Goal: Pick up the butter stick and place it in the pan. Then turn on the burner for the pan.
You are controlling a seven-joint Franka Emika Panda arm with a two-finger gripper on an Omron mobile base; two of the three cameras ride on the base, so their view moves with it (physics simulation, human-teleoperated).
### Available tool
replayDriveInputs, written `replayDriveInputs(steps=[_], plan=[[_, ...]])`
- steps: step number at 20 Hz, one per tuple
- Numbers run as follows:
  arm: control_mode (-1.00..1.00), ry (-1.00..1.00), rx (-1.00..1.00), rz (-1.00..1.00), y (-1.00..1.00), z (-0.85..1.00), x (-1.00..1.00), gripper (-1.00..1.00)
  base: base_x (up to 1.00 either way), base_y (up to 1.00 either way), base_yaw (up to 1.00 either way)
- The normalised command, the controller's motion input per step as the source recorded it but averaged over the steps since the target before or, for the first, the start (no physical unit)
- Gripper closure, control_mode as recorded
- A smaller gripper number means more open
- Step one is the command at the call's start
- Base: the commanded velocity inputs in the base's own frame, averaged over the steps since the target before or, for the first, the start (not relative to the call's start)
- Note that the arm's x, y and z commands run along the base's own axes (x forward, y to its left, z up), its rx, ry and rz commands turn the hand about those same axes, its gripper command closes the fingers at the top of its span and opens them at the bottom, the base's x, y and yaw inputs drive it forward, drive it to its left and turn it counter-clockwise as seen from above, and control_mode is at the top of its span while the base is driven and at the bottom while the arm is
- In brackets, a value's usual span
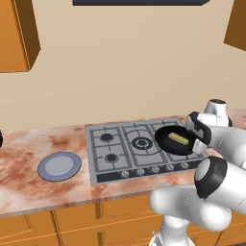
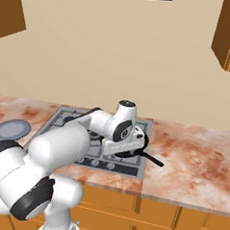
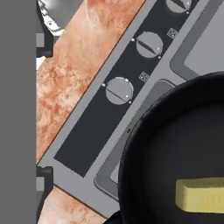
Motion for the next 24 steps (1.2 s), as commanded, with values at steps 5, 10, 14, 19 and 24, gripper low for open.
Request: replayDriveInputs(steps=[5, 10, 14, 19, 24], plan=[[-1.00, 0.00, 0.00, -0.47, 0.23, -0.03, -0.05, -1.00, 0.00, 0.00, 0.00], [-1.00, 0.00, 0.00, -0.43, 0.18, -0.06, -0.07, -1.00, 0.00, 0.00, 0.00], [-1.00, 0.00, 0.00, -0.18, 0.05, -0.06, -0.06, -1.00, 0.00, 0.00, 0.00], [-1.00, 0.00, -0.04, 0.00, 0.14, -0.20, 0.00, -1.00, 0.00, 0.00, 0.00], [-1.00, 0.00, 0.00, 0.00, 0.12, -0.14, 0.01, -1.00, 0.00, 0.00, 0.00]])
